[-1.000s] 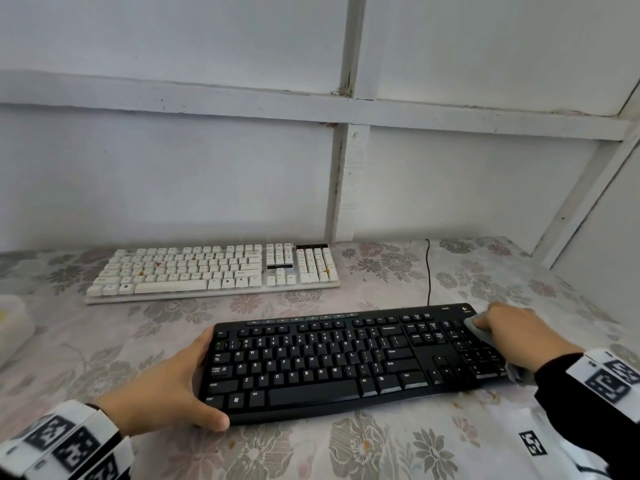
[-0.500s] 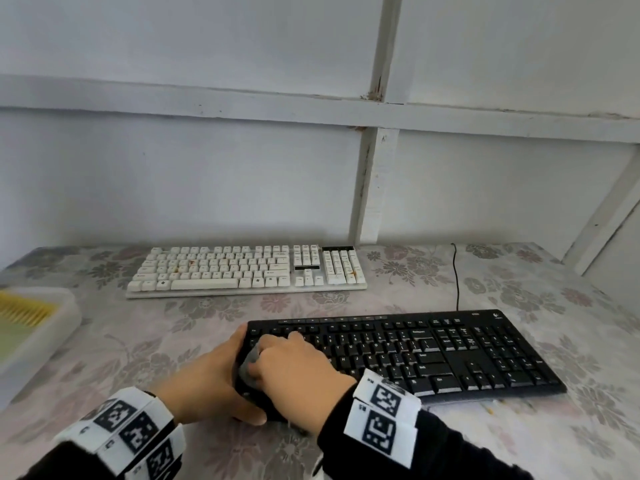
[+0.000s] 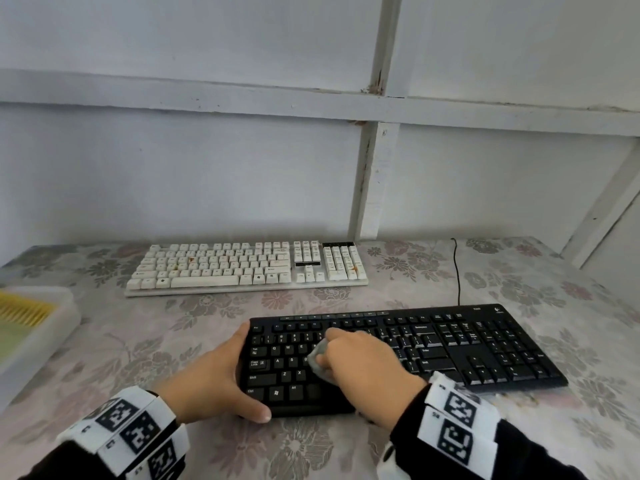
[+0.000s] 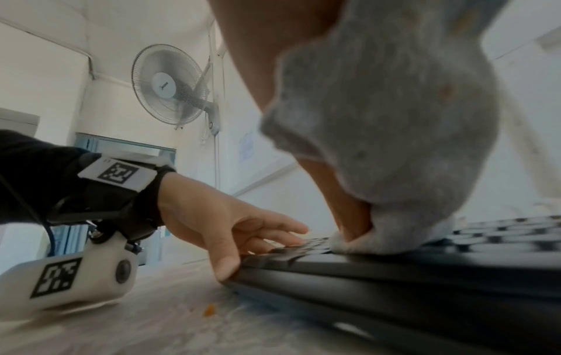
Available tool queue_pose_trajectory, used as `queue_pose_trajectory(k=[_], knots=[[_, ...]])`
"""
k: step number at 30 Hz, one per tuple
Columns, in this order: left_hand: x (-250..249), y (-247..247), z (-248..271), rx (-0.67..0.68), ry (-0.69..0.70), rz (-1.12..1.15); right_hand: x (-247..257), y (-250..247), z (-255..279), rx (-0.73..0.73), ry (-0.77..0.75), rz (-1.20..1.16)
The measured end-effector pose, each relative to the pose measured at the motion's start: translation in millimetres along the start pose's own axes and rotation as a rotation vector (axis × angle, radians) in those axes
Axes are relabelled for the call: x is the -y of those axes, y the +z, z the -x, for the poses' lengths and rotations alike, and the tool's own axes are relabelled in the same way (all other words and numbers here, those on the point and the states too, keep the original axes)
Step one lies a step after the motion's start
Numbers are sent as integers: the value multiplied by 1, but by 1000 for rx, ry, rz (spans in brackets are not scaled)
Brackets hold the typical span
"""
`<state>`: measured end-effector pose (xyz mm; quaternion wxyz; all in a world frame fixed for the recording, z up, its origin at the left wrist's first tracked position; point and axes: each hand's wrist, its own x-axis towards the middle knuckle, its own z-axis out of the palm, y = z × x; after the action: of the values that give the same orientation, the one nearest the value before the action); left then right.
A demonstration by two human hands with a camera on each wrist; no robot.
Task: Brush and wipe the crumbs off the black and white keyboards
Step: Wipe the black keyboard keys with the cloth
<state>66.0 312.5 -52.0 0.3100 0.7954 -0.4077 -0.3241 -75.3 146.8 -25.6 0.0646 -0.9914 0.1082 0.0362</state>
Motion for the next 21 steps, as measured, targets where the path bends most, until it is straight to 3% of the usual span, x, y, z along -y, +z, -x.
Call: queue_pose_trajectory(k=[7,14,17,21], knots=[[4,1,-2,-12,11,19,-39,-18,14,11,164,65],[-6,-1,1,-13,23,11,43,-19,-34,8,-111,-134],[-12,-2,1,-4,9,-20,66,-13,-42,81,-170,-54],[-9,-1,1,-11,21,-7,60,-13,-31,85,-159,35]])
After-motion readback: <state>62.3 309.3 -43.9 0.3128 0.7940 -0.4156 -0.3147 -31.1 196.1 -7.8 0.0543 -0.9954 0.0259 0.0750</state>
